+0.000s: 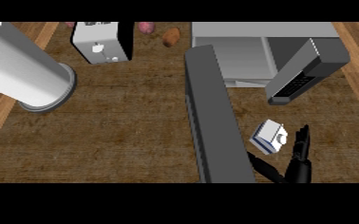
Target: Pick up the milk, place it into the microwave and close the microwave
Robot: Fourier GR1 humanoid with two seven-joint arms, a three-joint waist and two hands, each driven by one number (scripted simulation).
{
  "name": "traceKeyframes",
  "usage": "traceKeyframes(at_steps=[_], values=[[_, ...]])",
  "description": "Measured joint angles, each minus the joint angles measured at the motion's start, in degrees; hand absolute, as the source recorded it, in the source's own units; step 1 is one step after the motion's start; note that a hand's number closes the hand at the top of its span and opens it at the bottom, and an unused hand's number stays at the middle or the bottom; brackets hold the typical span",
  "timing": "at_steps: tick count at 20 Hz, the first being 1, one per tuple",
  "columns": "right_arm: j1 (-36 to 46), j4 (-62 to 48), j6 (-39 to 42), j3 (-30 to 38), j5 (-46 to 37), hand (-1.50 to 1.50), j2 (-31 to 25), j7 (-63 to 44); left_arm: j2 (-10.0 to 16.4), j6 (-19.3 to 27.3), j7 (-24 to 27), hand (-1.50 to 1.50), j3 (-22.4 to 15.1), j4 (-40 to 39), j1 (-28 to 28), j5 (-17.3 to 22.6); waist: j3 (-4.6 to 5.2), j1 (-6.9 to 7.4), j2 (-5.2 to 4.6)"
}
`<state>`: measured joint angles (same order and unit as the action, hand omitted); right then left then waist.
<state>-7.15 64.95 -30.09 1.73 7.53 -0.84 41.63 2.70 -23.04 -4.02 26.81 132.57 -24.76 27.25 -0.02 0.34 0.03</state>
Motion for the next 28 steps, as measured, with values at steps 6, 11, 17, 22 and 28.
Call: traceKeyframes(at_steps=[6, 11, 17, 22, 28], values=[[3.89, -7.40, 0.09, 2.56, 0.48, -1.50, -0.51, 3.49, -1.86, -2.91, 1.21, -1.50, 0.88, -0.65, -0.63, -1.00, -0.01, -0.01, 0.00], [9.79, -18.10, 3.61, 6.94, 2.22, 1.50, -2.40, 8.76, -2.23, -3.05, 1.32, -1.50, 1.01, -0.62, -0.47, -1.39, -0.01, 0.08, -0.04], [15.71, -27.85, 6.84, 8.62, 1.76, 1.50, -3.62, 14.03, -1.75, -2.90, 0.77, -1.50, 1.25, -1.28, 0.42, -0.89, 0.06, 0.21, -0.04], [18.05, -29.41, 5.81, 9.54, 0.76, 1.50, -3.18, 17.50, -1.78, -3.37, 0.09, -1.50, 2.45, -0.83, 0.40, -0.21, 0.13, 0.14, 0.02], [24.33, -33.28, 16.44, 5.41, -2.48, 1.50, -9.39, 16.95, -1.34, -2.98, -1.02, -1.50, 2.06, -0.65, 1.85, -0.20, -0.08, 1.07, -0.35]])
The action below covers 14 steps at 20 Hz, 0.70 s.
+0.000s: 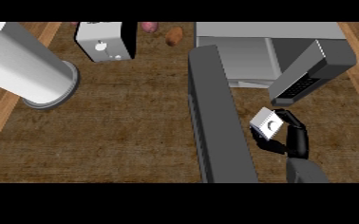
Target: Pick up the milk, place it into the microwave and close the microwave
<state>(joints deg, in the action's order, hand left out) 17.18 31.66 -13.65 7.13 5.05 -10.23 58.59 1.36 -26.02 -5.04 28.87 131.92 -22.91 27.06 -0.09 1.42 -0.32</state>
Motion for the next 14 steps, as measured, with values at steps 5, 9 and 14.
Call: traceKeyframes(at_steps=[5, 9, 14], values=[[4.79, -2.93, 11.65, -3.43, -1.98, 1.50, -3.77, 0.20, -0.18, -0.90, 0.67, -1.50, -0.20, -0.71, -0.36, 0.34, -0.06, 0.58, -0.12], [6.97, -3.78, 18.97, -4.92, -2.22, 1.50, -4.50, 0.07, -0.48, -1.37, 0.87, -1.50, 0.19, -0.67, -1.10, 0.64, -0.01, 0.13, 0.04], [6.67, 1.44, 21.58, -7.16, -2.83, 1.50, -3.12, -1.53, -0.18, -1.41, 0.06, -1.50, 2.05, -0.69, -1.50, 2.19, 0.07, -0.74, 0.33]])
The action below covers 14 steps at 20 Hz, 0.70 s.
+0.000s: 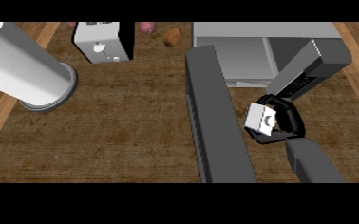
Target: Pick up the milk, place it into the microwave and close the microwave
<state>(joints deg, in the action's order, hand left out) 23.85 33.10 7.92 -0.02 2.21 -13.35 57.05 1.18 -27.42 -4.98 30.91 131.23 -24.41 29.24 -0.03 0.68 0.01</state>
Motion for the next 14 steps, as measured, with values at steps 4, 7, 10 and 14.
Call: traceKeyframes(at_steps=[4, 7, 10, 14], values=[[1.76, 3.78, -0.92, -0.51, -0.62, 1.50, 1.21, -3.48, 2.04, -0.22, -0.61, -1.50, 2.34, -1.87, 1.14, 2.07, 0.03, -0.23, 0.05], [2.36, 6.88, -3.78, -0.84, -1.33, 1.50, 3.12, -6.36, 1.96, -0.58, -1.19, -1.50, 2.97, -2.06, 1.39, 2.43, 0.04, -0.33, 0.08], [3.30, 10.35, -5.81, -1.07, -1.78, 1.50, 4.20, -10.33, 1.48, -1.92, -0.71, -1.50, 3.88, -2.90, 0.93, 2.75, 0.03, -0.32, 0.09], [8.69, 8.42, -9.43, -0.34, -3.40, 1.50, 5.10, -13.46, 0.45, -3.82, 0.75, -1.50, 4.51, -4.19, 0.34, 2.47, 0.03, -0.01, -0.02]])
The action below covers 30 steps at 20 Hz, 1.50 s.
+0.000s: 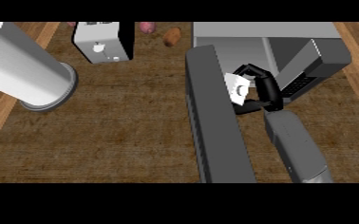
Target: Pick up the milk, place it into the microwave and close the microwave
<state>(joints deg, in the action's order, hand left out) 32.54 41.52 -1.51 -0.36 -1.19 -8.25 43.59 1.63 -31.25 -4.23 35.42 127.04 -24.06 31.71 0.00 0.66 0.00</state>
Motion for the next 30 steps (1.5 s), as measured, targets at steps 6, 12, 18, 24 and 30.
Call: traceKeyframes(at_steps=[6, 12, 18, 24, 30], values=[[9.88, -8.34, -6.06, 0.10, -5.08, 1.50, -0.36, -3.14, 0.59, 0.52, -0.74, -1.50, -0.01, -0.89, 2.19, -0.76, -0.05, 0.50, -0.31], [18.33, -19.26, -12.64, 1.31, -8.75, 1.50, -0.42, -3.67, 1.64, -0.44, -0.57, -1.50, 0.42, -2.17, 3.22, -0.83, -0.08, 1.67, -0.75], [24.71, -26.62, -19.21, 3.47, -9.85, 1.50, -0.59, -4.49, 0.80, -1.24, -0.08, -1.50, -0.87, -2.60, 3.95, -2.32, -0.12, 3.38, -1.56], [27.54, -30.40, -26.11, 4.63, -10.79, 1.50, -1.84, -3.71, 1.31, -1.33, 0.63, -1.50, -1.31, -4.51, 6.38, -2.85, -0.13, 4.63, -2.29], [29.76, -32.54, -32.91, 3.81, -13.20, 1.50, -4.01, -2.77, 1.91, -1.75, 0.62, -1.50, -2.03, -5.48, 7.70, -3.60, -0.16, 5.89, -3.04]])
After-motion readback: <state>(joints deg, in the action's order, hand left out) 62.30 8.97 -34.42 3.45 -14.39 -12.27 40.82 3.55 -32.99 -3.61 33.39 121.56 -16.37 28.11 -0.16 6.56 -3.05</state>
